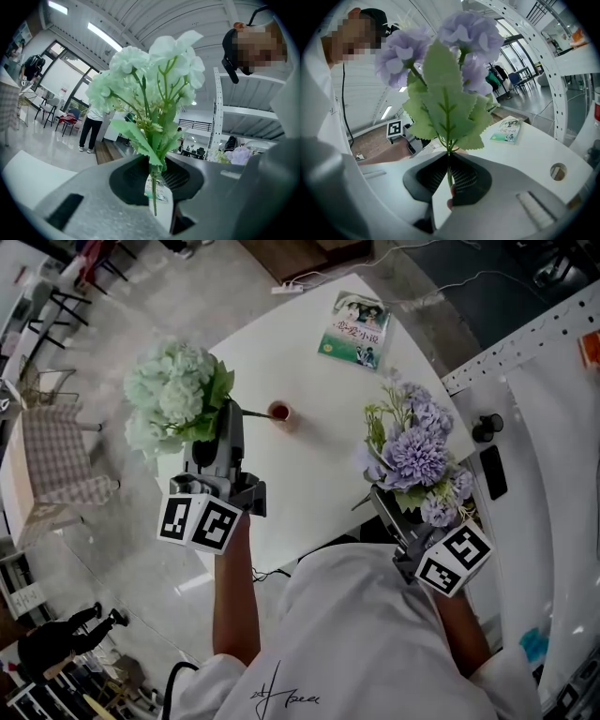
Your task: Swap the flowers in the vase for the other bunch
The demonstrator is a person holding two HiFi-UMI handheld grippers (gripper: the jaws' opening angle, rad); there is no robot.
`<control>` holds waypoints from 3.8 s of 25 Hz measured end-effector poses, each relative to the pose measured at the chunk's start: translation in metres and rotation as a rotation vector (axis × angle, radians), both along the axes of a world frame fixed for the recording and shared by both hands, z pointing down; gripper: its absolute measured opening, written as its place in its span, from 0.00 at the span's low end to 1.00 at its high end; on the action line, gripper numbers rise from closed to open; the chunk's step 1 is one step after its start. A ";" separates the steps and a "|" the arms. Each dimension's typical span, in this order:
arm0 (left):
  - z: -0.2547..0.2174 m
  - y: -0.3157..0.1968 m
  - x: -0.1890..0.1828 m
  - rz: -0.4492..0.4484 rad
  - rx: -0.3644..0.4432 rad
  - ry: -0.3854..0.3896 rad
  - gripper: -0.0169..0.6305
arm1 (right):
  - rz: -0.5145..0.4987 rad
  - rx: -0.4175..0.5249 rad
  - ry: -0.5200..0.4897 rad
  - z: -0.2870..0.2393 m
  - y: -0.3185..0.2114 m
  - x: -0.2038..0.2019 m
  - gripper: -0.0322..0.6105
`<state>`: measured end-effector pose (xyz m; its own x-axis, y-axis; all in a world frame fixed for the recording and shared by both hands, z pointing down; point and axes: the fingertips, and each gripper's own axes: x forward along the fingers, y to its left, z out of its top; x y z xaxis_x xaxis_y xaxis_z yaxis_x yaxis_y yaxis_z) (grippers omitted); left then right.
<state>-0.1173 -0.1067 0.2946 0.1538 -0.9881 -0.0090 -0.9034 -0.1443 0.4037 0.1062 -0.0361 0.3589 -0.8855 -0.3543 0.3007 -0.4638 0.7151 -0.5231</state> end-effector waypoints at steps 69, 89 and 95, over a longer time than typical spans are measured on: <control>0.099 -0.046 0.031 0.038 -0.156 -0.168 0.14 | 0.111 0.006 0.058 0.008 -0.020 0.036 0.09; 0.125 -0.046 0.042 0.050 -0.217 -0.264 0.18 | 0.087 -0.015 0.072 0.015 -0.015 0.030 0.09; 0.123 -0.045 0.039 0.051 -0.229 -0.266 0.19 | 0.085 -0.032 0.076 0.011 -0.016 0.025 0.09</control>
<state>-0.0788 -0.1517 0.4179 0.1706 -0.9508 0.2586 -0.9752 -0.1255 0.1821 0.1310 -0.0526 0.3702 -0.8268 -0.4165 0.3780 -0.5613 0.6551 -0.5058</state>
